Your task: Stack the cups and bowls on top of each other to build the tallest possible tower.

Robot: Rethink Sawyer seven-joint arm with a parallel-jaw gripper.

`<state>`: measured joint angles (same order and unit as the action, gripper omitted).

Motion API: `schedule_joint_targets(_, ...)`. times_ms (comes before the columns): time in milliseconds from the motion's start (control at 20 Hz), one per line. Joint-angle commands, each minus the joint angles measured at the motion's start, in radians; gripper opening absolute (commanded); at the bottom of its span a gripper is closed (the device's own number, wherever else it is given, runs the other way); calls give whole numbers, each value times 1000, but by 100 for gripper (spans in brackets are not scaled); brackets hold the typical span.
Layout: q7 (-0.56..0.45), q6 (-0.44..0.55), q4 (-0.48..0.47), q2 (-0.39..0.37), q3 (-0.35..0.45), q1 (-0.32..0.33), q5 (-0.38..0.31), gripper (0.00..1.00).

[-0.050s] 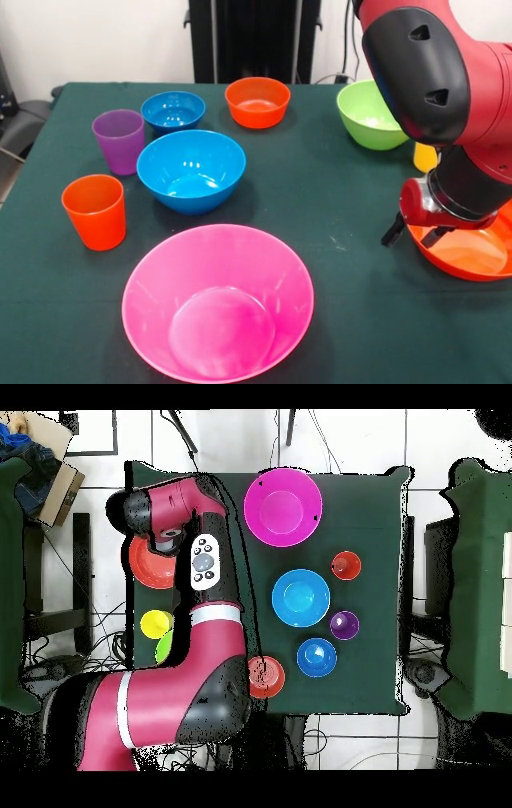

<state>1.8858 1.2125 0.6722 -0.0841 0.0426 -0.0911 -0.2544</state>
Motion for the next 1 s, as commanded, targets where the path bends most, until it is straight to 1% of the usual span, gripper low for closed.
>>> schedule_joint_targets(50,160,-68,-13,32,29,-28,0,100)
schedule_joint_targets(300,155,-72,-18,39,19,-30,8,100)
schedule_joint_targets(400,145,-63,-38,49,17,-30,11,100)
schedule_joint_targets(800,129,-59,-60,62,13,-31,18,100)
schedule_joint_targets(1000,113,-76,-55,65,13,-24,20,100)
